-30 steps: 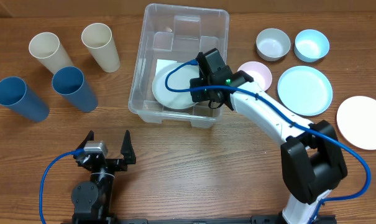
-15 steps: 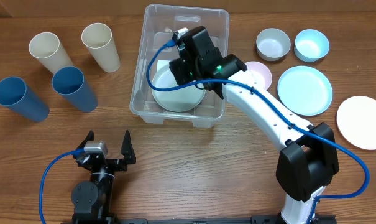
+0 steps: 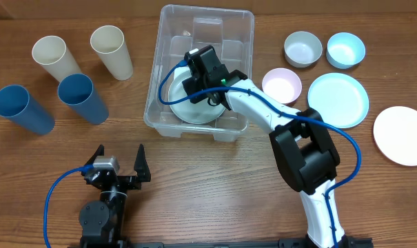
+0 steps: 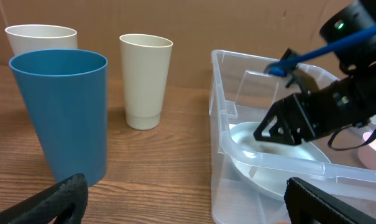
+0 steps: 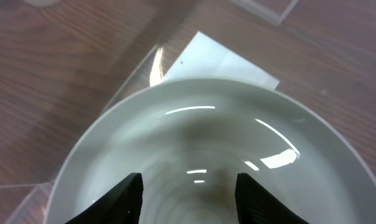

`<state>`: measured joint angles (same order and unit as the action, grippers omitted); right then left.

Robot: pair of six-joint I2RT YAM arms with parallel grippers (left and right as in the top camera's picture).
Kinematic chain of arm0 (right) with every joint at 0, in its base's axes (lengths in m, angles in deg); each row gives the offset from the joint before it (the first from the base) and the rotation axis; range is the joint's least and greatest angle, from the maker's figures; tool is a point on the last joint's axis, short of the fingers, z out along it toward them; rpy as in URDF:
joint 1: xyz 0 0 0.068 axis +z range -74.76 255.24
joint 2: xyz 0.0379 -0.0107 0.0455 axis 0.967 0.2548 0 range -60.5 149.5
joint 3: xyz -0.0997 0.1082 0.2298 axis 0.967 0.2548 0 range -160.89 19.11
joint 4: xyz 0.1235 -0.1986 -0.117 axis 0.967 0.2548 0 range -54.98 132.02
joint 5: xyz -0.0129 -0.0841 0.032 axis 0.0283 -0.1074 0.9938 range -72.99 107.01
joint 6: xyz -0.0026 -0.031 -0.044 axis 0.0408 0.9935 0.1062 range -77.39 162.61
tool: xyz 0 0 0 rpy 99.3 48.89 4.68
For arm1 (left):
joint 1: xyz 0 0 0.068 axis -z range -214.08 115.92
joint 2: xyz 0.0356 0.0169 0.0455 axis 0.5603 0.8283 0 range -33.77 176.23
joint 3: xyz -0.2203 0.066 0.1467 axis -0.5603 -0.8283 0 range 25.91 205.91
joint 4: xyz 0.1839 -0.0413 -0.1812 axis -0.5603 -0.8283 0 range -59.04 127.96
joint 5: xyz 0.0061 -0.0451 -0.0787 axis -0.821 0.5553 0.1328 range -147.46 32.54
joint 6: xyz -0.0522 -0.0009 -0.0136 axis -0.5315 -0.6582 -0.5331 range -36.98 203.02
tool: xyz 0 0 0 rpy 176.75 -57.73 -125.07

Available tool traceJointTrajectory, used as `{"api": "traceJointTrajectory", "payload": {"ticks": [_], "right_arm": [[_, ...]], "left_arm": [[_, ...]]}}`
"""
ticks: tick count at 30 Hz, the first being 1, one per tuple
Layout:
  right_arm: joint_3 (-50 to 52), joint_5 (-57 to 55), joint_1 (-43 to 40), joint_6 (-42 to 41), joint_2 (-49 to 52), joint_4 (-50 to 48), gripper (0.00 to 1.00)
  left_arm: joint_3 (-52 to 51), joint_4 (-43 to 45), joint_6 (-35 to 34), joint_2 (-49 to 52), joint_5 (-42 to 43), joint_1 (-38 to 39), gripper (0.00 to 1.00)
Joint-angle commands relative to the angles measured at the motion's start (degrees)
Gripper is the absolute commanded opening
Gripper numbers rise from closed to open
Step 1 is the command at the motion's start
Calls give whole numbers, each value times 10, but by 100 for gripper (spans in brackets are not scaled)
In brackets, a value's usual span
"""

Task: Pack container
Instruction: 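Open the right gripper and press the plate flat in the bin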

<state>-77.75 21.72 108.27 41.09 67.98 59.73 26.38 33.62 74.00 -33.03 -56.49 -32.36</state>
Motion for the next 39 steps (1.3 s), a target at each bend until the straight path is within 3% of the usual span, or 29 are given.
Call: {"api": "traceJointTrajectory", "payload": {"ticks": [1, 39], "right_arm": [[-11, 10, 0, -7, 16, 0, 50], [-11, 44, 19, -27, 38, 226, 45]], "left_arm": [[-2, -1, 4, -5, -3, -6, 100], [-2, -1, 4, -5, -3, -6, 100]]}}
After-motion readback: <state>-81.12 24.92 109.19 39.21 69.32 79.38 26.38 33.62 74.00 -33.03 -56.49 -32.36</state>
